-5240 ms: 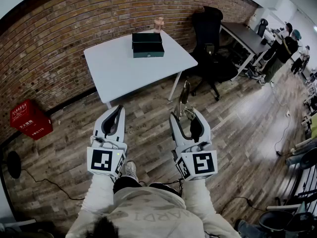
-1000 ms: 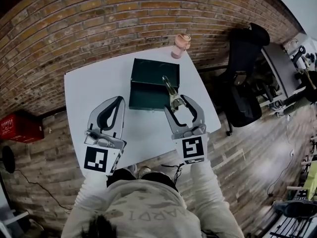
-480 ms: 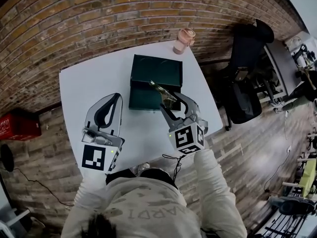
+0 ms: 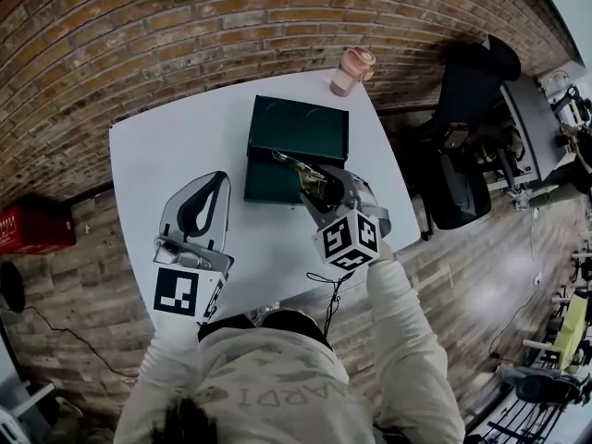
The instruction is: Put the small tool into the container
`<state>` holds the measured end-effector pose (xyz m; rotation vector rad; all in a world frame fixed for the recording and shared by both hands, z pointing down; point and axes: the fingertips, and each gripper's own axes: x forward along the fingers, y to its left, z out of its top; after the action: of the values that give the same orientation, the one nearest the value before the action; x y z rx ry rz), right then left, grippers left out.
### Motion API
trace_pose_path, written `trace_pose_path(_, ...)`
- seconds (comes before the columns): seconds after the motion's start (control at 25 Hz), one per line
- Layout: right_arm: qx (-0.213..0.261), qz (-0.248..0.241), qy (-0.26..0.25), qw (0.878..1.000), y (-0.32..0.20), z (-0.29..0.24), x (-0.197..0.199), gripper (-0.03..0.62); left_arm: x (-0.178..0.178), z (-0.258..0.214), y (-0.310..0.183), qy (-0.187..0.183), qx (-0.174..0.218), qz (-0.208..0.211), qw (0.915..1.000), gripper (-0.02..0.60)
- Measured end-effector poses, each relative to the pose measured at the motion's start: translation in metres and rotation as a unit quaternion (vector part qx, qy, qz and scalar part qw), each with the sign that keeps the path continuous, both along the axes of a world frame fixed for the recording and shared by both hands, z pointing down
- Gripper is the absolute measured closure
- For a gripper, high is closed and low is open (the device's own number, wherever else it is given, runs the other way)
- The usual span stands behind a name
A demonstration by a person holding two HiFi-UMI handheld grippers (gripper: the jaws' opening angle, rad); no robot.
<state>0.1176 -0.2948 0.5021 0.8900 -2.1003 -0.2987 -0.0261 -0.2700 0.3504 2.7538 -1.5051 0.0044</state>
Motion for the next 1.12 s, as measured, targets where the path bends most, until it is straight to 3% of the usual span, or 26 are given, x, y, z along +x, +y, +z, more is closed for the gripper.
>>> trace_pose_path(0.48,-0.055,-0.04,0.088,0.994,-0.018,0.048,-0.003,0.353,-0.01,0.01,-0.012,-0.004,-0.008,-0.007,0.9999,0.575)
trace_pose_path(1.12,-0.115,-0.055,0.155,0.98,-0.035,0.092,-0.007,0.353,-0.027,0.019,-0.021,-0.004,-0.016,-0.018,0.9997,0.575)
